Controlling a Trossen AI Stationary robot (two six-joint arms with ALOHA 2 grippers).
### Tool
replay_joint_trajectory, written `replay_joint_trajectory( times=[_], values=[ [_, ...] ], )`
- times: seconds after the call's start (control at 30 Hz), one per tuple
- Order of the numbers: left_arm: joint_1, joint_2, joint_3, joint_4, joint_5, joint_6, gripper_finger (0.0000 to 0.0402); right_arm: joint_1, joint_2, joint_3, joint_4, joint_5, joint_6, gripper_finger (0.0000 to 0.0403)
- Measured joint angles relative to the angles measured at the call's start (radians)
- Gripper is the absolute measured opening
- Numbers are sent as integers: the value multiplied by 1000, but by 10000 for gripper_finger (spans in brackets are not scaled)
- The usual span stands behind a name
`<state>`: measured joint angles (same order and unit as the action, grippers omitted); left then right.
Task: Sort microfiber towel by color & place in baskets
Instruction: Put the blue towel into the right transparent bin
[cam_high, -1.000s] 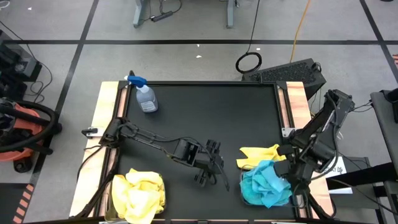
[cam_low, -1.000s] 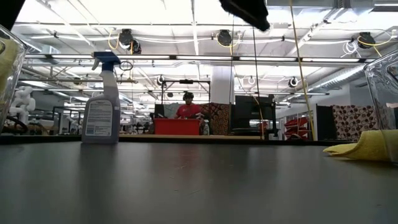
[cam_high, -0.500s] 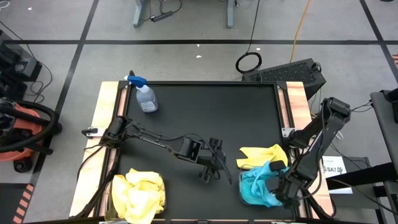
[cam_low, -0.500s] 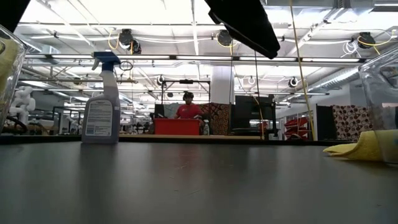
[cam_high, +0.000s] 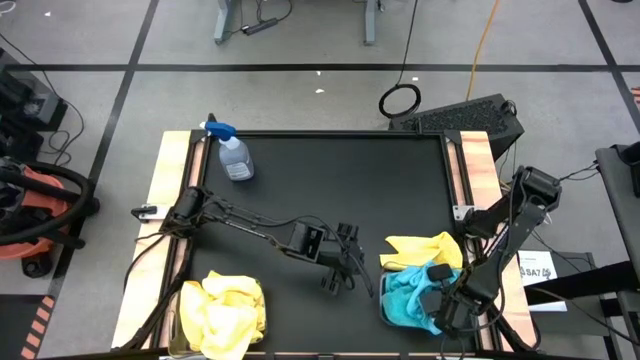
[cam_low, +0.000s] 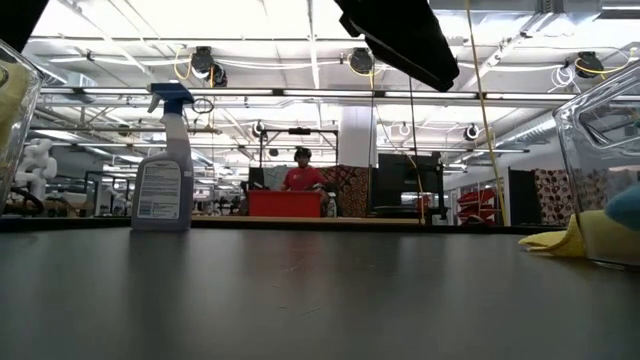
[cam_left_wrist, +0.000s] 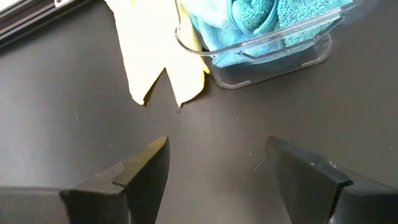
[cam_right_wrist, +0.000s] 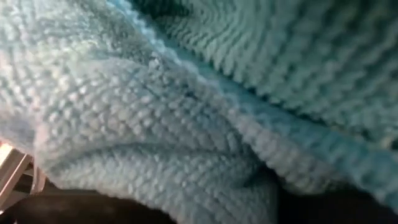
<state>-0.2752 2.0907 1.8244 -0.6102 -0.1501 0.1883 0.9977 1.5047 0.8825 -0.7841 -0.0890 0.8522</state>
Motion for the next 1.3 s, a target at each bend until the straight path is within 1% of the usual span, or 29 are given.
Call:
replay_joint_trajectory(
  times=[0.2,0.47,0.57,0.7,0.93,1.1,1.2,1.3],
  values=[
    [0,0,0,0,0,0,271,-1,-44,24,-19,-16,17,104],
    [0,1,0,0,0,0,271,-2,-127,111,-101,-10,27,169],
    [1,1,0,0,0,0,271,-1,-154,151,-140,12,27,190],
    [0,1,0,0,0,0,271,-1,-184,200,-185,39,27,209],
    [0,1,0,-2,0,1,271,-1,-215,253,-242,37,55,224],
    [0,1,0,-3,0,1,271,-1,-237,282,-244,34,64,229],
    [0,1,0,-4,0,1,271,-1,-242,291,-241,45,63,228],
    [0,1,0,-4,0,1,271,-1,-238,291,-245,78,51,228]
  ],
)
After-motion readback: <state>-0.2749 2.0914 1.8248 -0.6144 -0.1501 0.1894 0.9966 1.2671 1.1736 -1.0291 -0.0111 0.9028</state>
